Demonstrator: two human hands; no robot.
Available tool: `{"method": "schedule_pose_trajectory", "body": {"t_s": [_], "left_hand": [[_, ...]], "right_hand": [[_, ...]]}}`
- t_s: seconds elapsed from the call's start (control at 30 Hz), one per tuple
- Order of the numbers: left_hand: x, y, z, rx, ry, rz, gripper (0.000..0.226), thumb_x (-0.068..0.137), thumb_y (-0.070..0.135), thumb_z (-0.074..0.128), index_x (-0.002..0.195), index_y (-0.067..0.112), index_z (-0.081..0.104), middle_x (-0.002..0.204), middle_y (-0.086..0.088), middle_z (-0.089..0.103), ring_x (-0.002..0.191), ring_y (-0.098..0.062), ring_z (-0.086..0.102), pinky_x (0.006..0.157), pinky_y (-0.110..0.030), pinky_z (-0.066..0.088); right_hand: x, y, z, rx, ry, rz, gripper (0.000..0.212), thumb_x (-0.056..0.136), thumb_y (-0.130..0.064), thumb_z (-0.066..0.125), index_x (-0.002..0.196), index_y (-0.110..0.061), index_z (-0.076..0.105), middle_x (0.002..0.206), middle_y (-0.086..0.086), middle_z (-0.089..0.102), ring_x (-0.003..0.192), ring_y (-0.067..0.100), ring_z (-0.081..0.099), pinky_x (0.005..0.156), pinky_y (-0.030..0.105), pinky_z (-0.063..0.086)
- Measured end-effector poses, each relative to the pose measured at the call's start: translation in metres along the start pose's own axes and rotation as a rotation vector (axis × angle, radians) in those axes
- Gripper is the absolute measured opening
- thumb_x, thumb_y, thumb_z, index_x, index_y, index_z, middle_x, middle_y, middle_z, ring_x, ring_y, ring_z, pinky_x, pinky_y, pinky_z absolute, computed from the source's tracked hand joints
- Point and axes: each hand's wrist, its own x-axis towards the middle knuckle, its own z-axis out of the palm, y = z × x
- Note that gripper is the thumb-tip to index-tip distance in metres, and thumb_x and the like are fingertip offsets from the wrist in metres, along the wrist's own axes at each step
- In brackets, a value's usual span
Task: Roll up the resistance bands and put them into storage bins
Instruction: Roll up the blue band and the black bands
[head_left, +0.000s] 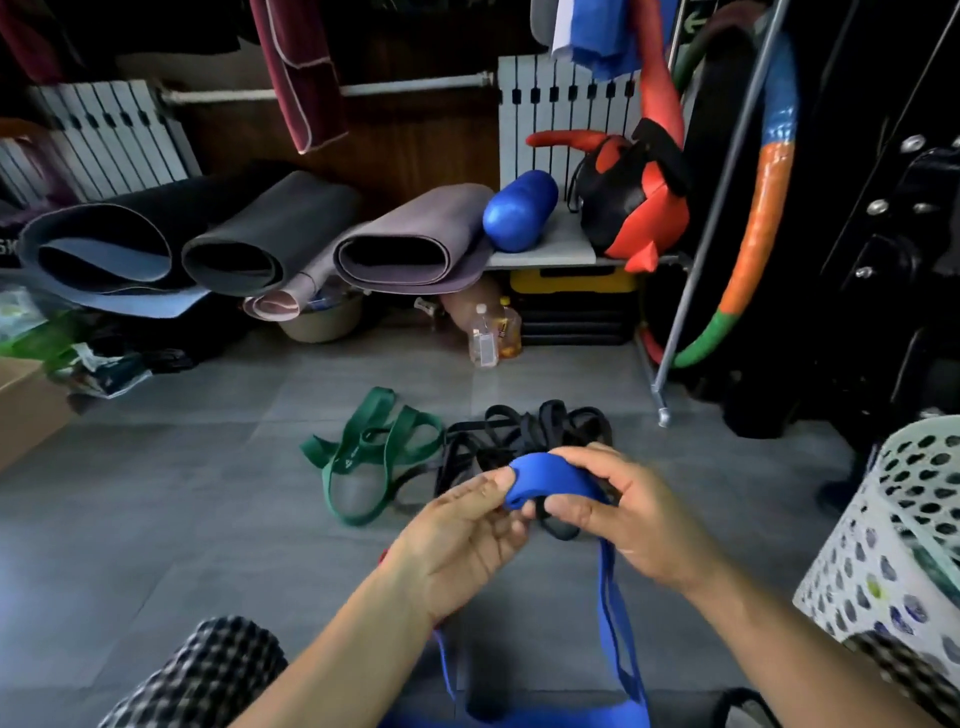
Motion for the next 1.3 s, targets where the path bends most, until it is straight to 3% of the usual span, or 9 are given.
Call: {"method": "schedule_pose_trajectory", "body": {"t_s": [0.1, 0.3, 0.47, 0.73, 0.9, 1.0, 1.07, 1.17, 1.3], "left_hand": [[0.011, -0.011, -0.014, -0.031, 0.017, 0.040, 0.011, 0.070, 0.013, 0.058, 0.080, 0.009, 0.055, 0.070, -0.009, 0.062, 0.057, -0.016, 0.061, 0.051, -0.022, 0.051], [0.018, -0.002, -0.035, 0.523, 0.243, 0.326, 0.014, 0.087, 0.004, 0.056, 0.076, 0.006, 0.063, 0.063, -0.009, 0.060, 0.061, -0.019, 0.053, 0.058, -0.021, 0.048], [0.013, 0.007, -0.040, 0.500, 0.087, 0.218, 0.026, 0.065, 0.033, 0.068, 0.077, 0.010, 0.072, 0.076, -0.011, 0.068, 0.072, -0.016, 0.063, 0.068, -0.024, 0.053], [0.013, 0.010, -0.036, 0.247, 0.113, 0.080, 0.028, 0.061, 0.023, 0.066, 0.080, 0.003, 0.067, 0.065, -0.009, 0.065, 0.053, -0.013, 0.059, 0.052, -0.021, 0.049], [0.015, 0.014, -0.040, 0.047, 0.022, -0.028, 0.033, 0.070, 0.025, 0.061, 0.094, 0.003, 0.066, 0.080, -0.011, 0.066, 0.066, -0.017, 0.063, 0.076, -0.031, 0.052], [0.016, 0.013, -0.040, 0.079, 0.002, -0.083, 0.030, 0.071, 0.031, 0.062, 0.091, 0.009, 0.066, 0.076, -0.005, 0.062, 0.067, -0.014, 0.056, 0.068, -0.026, 0.047], [0.019, 0.010, -0.041, 0.223, 0.086, 0.008, 0.025, 0.072, 0.027, 0.064, 0.090, 0.010, 0.064, 0.071, -0.005, 0.056, 0.061, -0.013, 0.050, 0.059, -0.024, 0.044], [0.025, 0.008, -0.048, 0.803, 0.167, 0.292, 0.018, 0.088, 0.015, 0.059, 0.106, 0.017, 0.059, 0.074, -0.002, 0.059, 0.062, -0.014, 0.055, 0.064, -0.028, 0.048], [0.023, 0.021, -0.054, 1.141, -0.116, 0.273, 0.027, 0.085, 0.012, 0.063, 0.109, 0.024, 0.062, 0.086, -0.013, 0.067, 0.078, -0.017, 0.063, 0.083, -0.034, 0.051]], "right_hand": [[0.004, 0.009, 0.017, 0.052, 0.027, 0.008, 0.037, 0.062, -0.051, 0.065, 0.096, -0.039, 0.060, 0.096, 0.001, 0.057, 0.089, 0.007, 0.057, 0.082, 0.012, 0.043], [0.019, 0.023, 0.037, -0.082, 0.041, -0.034, 0.056, 0.065, -0.053, 0.060, 0.108, -0.019, 0.063, 0.103, -0.010, 0.053, 0.098, -0.004, 0.051, 0.086, 0.006, 0.036], [0.024, 0.023, 0.047, -0.273, 0.020, -0.141, 0.050, 0.073, -0.047, 0.062, 0.114, -0.018, 0.064, 0.102, -0.014, 0.046, 0.098, -0.005, 0.047, 0.086, 0.007, 0.036], [0.030, 0.019, 0.043, -0.089, -0.067, -0.033, 0.057, 0.065, -0.052, 0.073, 0.116, -0.042, 0.049, 0.103, -0.020, 0.052, 0.104, 0.002, 0.052, 0.091, 0.016, 0.043], [0.027, 0.019, 0.051, -0.056, -0.009, -0.041, 0.049, 0.068, -0.054, 0.062, 0.110, -0.030, 0.059, 0.100, -0.015, 0.057, 0.098, 0.008, 0.057, 0.083, 0.014, 0.044], [0.028, 0.019, 0.047, -0.076, 0.001, -0.002, 0.046, 0.069, -0.055, 0.059, 0.106, -0.027, 0.061, 0.092, -0.011, 0.059, 0.091, 0.010, 0.058, 0.079, 0.017, 0.046], [0.030, 0.021, 0.040, -0.199, -0.041, 0.020, 0.044, 0.069, -0.056, 0.058, 0.104, -0.029, 0.062, 0.091, -0.012, 0.059, 0.088, 0.007, 0.057, 0.077, 0.018, 0.046], [0.031, 0.022, 0.034, -0.332, -0.132, 0.048, 0.034, 0.078, -0.041, 0.066, 0.105, -0.021, 0.063, 0.089, -0.013, 0.055, 0.085, 0.004, 0.054, 0.075, 0.020, 0.044], [0.031, 0.020, 0.024, -0.373, -0.231, 0.115, 0.021, 0.082, -0.028, 0.066, 0.102, -0.024, 0.063, 0.091, -0.006, 0.055, 0.083, 0.008, 0.054, 0.079, 0.030, 0.045]]}}
